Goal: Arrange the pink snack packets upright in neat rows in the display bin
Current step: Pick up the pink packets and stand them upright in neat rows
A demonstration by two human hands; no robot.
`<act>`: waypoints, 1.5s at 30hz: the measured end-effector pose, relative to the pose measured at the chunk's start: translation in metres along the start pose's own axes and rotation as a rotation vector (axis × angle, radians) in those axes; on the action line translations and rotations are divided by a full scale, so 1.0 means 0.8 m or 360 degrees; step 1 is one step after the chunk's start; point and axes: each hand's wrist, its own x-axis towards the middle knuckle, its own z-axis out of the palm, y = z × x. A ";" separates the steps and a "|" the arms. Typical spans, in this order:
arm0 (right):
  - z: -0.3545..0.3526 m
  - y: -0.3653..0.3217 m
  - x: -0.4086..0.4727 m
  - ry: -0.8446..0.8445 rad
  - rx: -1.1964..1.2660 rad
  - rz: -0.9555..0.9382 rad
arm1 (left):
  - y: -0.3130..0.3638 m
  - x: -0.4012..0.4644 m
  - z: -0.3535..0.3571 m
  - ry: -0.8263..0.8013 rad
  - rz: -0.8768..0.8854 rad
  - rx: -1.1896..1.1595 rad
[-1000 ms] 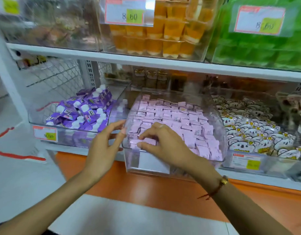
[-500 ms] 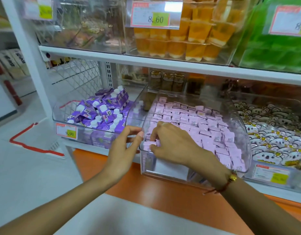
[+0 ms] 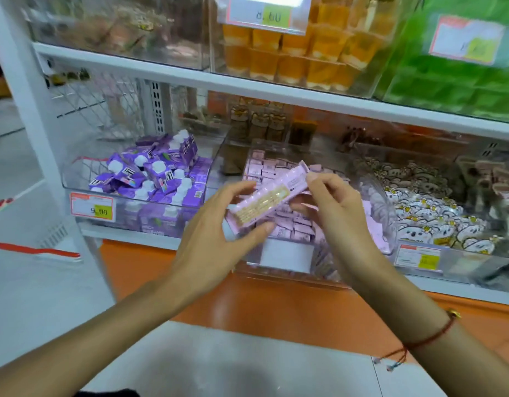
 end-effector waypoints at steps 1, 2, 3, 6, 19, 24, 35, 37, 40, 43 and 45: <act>-0.003 0.001 -0.007 -0.0032 0.0112 0.0138 | 0.005 -0.003 0.002 -0.0005 0.0024 0.0004; -0.005 0.002 -0.013 -0.0058 0.0178 0.0248 | 0.008 -0.006 0.003 -0.0004 0.0027 -0.0005; -0.008 0.003 -0.017 -0.0073 0.0222 0.0324 | 0.011 -0.008 0.004 -0.0011 0.0015 -0.0037; -0.020 0.006 -0.024 -0.0128 0.0367 0.0465 | 0.022 -0.014 0.010 -0.0128 -0.0174 -0.0344; -0.019 0.022 0.002 -0.0025 0.0315 0.0674 | 0.034 0.023 0.000 -0.0273 -0.0699 -0.0606; -0.006 0.027 0.016 -0.0112 0.0530 0.0648 | 0.021 0.028 -0.010 -0.0278 -0.0575 -0.0708; -0.026 0.064 0.028 -0.0501 -0.1317 -0.0540 | 0.000 0.041 -0.025 0.0133 0.0146 -0.0160; -0.029 0.066 0.028 -0.0572 -0.1494 -0.0582 | -0.005 0.039 -0.034 -0.0025 0.0252 0.0070; -0.032 0.059 0.031 -0.0619 -0.1500 -0.0530 | -0.010 0.037 -0.048 -0.0130 0.0500 0.0520; -0.032 0.052 0.032 -0.0666 -0.1584 -0.0506 | -0.012 0.034 -0.046 -0.0327 0.0611 0.0672; -0.031 0.048 0.030 -0.0684 -0.1639 -0.0517 | -0.014 0.032 -0.039 -0.0396 0.0599 0.0832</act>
